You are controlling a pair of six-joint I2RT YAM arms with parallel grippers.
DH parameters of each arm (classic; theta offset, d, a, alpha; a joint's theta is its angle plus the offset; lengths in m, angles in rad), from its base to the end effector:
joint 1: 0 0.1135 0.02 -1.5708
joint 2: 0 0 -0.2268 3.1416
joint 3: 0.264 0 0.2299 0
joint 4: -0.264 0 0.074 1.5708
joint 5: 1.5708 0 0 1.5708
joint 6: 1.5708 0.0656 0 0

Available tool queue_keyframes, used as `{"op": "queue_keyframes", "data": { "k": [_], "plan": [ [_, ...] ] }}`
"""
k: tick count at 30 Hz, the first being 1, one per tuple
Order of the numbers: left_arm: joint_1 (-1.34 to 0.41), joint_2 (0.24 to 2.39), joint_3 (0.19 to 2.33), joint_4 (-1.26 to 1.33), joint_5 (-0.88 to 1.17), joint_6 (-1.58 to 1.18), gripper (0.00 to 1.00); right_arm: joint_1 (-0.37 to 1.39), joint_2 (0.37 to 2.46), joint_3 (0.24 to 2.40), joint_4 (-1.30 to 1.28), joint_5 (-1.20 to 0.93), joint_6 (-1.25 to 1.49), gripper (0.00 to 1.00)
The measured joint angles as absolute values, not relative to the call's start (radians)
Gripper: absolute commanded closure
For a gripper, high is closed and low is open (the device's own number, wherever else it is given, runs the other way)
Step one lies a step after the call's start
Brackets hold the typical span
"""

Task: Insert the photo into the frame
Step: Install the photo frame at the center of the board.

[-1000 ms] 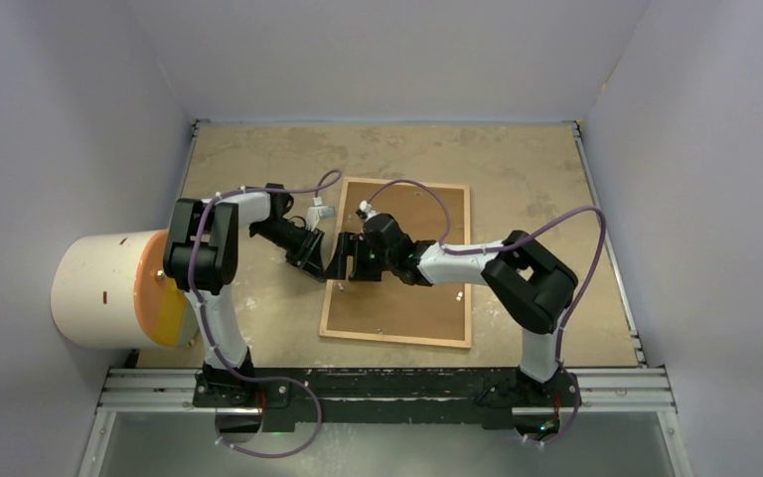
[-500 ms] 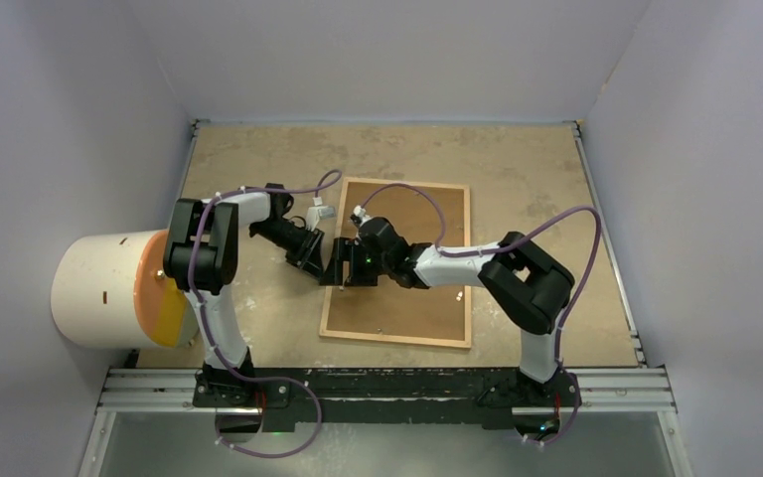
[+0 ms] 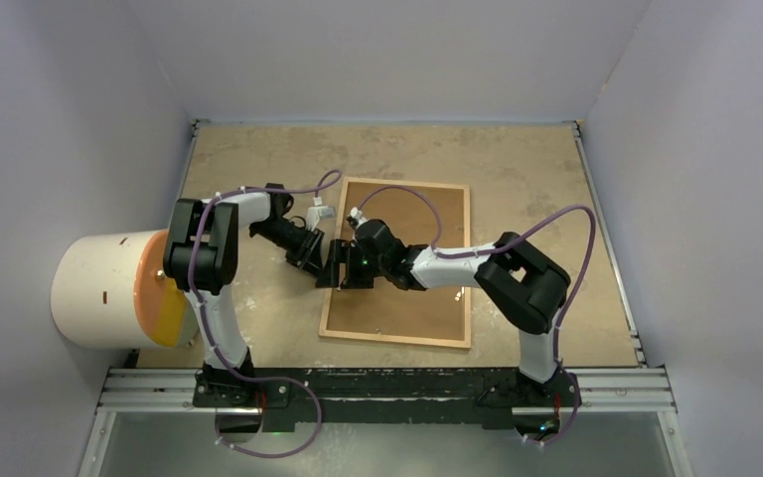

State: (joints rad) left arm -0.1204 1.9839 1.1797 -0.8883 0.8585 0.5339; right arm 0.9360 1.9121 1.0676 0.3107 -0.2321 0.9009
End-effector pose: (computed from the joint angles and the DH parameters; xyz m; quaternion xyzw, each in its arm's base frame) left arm 0.2859 -0.0846 0.0870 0.2677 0.8676 -0.4179 0.0312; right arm 0.2291 0.3365 0.1310 -0.0725 0.8616 0.4522 0.2189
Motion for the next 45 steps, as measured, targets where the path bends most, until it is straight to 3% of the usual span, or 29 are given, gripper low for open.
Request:
{"op": "queue_keyframes", "data": {
  "k": [17,45],
  "plan": [
    [-0.12,1.983,1.178,-0.888,0.857,0.535,0.77,0.939,1.909,1.018,0.396,-0.193,1.058,0.25],
    [-0.12,1.978,1.173,-0.883,0.856,0.538,0.77,0.955,1.917,1.031,0.387,-0.167,1.09,0.26]
  ]
}}
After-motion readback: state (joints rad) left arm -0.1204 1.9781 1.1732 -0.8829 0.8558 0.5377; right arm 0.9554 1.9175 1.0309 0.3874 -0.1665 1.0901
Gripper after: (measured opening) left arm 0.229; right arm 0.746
